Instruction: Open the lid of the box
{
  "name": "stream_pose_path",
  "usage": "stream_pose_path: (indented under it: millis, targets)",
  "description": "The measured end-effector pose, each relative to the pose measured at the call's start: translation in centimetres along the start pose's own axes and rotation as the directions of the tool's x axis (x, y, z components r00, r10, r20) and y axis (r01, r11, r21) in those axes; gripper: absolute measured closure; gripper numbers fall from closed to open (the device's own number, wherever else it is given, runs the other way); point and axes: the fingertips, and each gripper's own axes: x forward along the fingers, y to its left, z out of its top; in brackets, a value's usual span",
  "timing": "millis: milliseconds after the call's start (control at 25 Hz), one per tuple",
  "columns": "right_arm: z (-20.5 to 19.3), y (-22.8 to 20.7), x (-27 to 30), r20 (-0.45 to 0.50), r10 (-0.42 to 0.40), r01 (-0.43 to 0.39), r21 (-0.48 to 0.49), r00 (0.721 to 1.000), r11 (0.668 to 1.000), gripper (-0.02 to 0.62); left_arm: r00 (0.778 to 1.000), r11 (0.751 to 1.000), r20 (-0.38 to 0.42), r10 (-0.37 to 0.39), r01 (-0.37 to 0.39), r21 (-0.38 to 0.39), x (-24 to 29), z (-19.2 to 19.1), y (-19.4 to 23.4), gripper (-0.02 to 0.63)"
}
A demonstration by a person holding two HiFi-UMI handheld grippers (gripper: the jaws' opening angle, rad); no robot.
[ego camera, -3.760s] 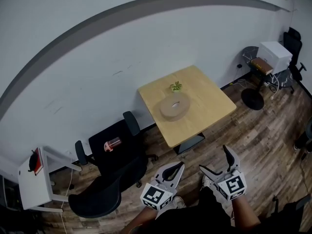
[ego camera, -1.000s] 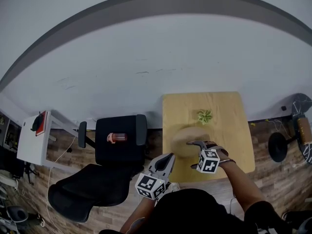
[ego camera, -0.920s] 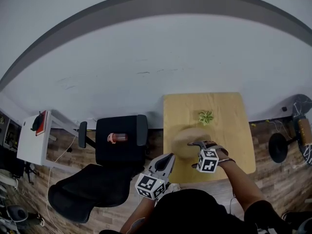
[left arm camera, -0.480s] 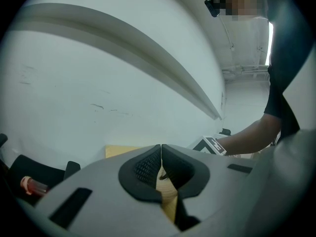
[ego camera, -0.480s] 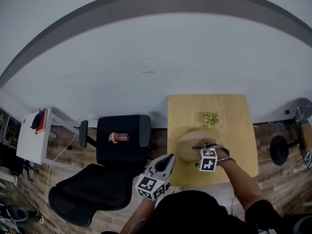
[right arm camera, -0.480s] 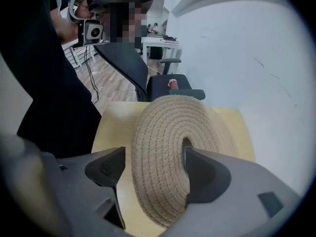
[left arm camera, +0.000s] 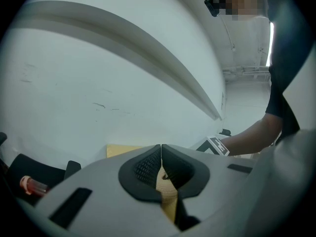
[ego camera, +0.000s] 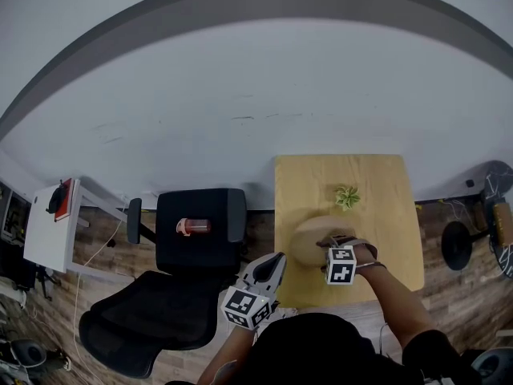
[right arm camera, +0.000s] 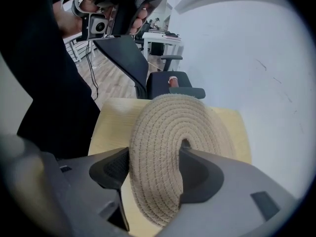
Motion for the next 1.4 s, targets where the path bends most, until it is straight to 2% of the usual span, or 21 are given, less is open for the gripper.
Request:
stream_pose_path:
  millis: [240,520,800,920,1160,1400]
  targets:
    - [0.3,-0.2,-1.7,0.045,-0.023,0.019,0.081,0.999,0.996,0.293,1.000,1.000,-0.006,-0.004,0.004,-0.011,-0.1,-0.3,0.7,0.586]
    - [-0.7,-0.9,-5.0,0.053,-0.143,0.137,0.110,0.988,0.984,0.295,0.999,1.000,-0.027,-0.017,0.017,0.010,0.4,-0.7,0.9,0.586]
    - [-4.4,-0.9,-7.9,0.041,-0.213,0.207,0.126,0.976,0.970,0.294,0.999,0.999,-0.024,-0.038,0.038,0.025,3.2,-0.1,-1.6,0.586]
    - [-6.8,-1.0,-8.9,0.039,-0.239,0.229,0.178,0.970,0.957,0.293,0.999,0.999,-0.026,-0.044,0.045,0.024,4.9,-0.2,-3.1,0.586]
    - [-13.2,-1.0,-9.9,0.015,-0.294,0.267,0.376,0.956,0.888,0.295,0.996,0.996,-0.046,-0.082,0.083,0.027,8.4,-0.8,-6.8,0.586]
    - [-19.6,-0.2,-8.9,-0.051,-0.312,0.288,0.546,0.949,0.787,0.296,0.989,0.991,-0.087,-0.120,0.125,0.053,10.9,-1.8,-9.4,0.586]
